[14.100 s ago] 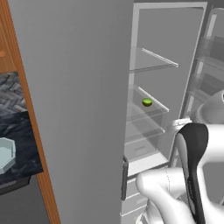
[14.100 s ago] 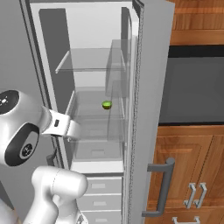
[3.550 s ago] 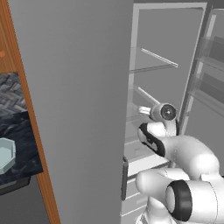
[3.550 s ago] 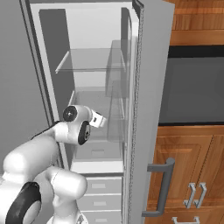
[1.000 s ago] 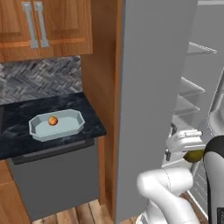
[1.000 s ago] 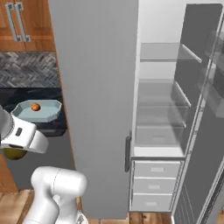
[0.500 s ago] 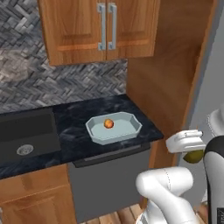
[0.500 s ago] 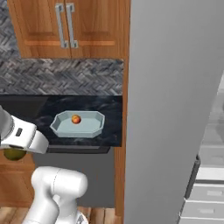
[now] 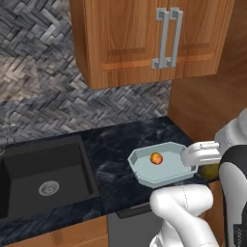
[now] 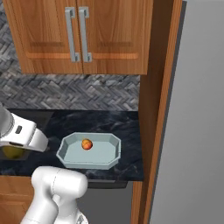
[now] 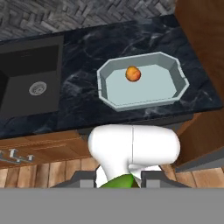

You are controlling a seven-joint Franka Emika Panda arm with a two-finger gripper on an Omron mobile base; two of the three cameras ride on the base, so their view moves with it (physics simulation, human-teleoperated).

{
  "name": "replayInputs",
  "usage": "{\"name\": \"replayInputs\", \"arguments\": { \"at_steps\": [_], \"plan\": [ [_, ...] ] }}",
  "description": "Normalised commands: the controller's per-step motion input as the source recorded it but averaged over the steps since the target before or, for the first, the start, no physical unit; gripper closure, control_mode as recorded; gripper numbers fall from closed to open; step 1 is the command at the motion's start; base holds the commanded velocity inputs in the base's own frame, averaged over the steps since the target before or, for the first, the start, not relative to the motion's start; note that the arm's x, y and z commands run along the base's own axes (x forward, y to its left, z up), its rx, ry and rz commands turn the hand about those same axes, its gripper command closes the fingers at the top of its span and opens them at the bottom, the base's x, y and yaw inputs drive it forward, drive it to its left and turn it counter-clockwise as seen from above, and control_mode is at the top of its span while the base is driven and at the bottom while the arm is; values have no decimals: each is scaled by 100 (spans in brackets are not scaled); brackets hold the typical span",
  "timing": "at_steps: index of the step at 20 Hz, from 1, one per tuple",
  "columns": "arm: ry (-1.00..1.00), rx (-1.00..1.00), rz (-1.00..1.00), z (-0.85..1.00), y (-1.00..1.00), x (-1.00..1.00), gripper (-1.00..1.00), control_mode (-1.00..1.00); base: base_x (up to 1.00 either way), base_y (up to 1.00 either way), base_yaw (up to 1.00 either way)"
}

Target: Pick the peach and kiwi from the fridge and place them inside the tupperware on the counter.

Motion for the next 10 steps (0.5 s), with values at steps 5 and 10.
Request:
{"name": "replayInputs", "arguments": {
  "at_steps": [5,10],
  "plan": [
    [0,0,0,-18,-28,-1,100,-100,4,0,0],
    [0,0,0,-17,-39,23,100,-100,0,0,0]
  ]
}}
